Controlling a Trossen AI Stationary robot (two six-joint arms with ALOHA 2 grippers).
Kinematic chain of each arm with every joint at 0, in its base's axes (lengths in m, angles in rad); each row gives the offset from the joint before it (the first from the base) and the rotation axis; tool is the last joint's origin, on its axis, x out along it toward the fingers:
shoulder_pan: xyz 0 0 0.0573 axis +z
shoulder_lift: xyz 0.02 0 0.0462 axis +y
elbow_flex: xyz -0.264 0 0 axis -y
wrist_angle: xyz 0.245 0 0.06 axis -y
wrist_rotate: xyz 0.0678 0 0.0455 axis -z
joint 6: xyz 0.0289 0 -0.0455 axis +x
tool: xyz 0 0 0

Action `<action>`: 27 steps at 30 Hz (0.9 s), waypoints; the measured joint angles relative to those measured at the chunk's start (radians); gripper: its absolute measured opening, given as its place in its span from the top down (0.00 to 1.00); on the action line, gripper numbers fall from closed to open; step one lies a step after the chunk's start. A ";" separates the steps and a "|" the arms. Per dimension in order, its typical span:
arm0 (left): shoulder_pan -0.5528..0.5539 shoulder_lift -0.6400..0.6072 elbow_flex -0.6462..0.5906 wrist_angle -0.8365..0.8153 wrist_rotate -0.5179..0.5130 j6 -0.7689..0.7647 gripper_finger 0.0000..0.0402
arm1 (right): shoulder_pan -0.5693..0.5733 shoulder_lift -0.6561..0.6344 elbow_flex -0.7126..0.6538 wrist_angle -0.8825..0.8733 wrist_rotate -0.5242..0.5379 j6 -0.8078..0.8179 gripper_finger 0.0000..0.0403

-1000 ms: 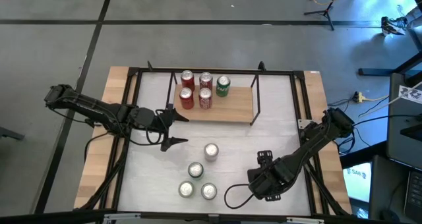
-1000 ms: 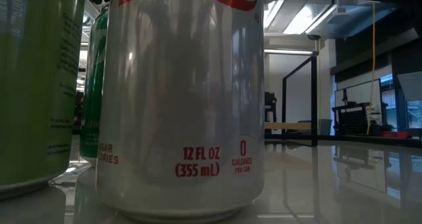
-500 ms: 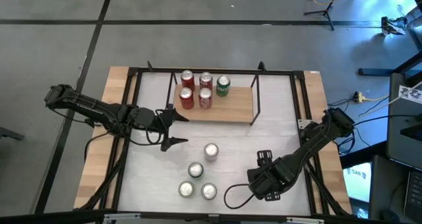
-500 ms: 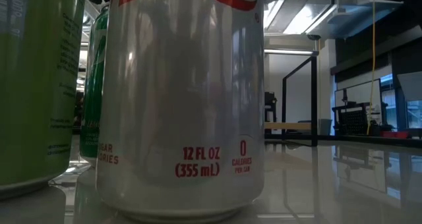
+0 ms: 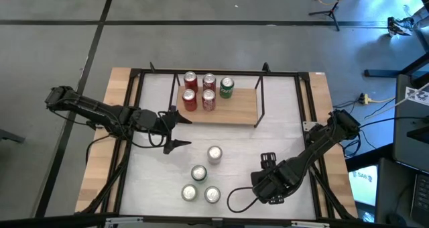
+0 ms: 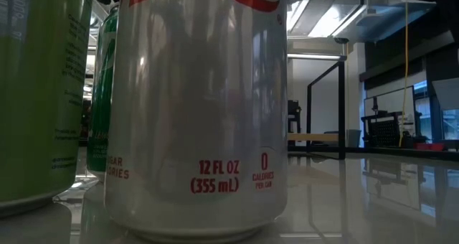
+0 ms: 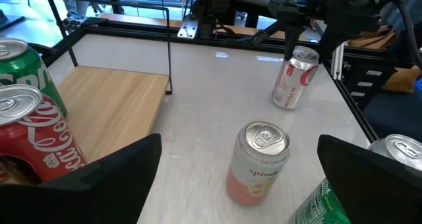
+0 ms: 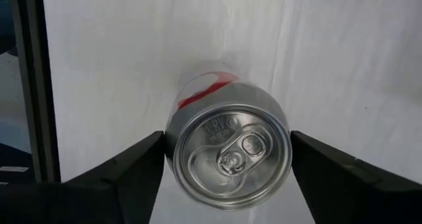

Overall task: Place canned beverage on shelf
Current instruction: Put the right silver soda can on the shelf

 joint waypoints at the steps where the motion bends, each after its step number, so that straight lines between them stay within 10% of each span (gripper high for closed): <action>1: 0.000 0.000 0.000 0.000 0.000 0.000 0.01 | 0.000 0.002 0.000 0.001 -0.001 0.000 0.26; 27: 0.000 0.000 0.000 0.000 0.000 0.000 0.01 | -0.027 0.007 -0.037 0.044 -0.017 -0.003 0.26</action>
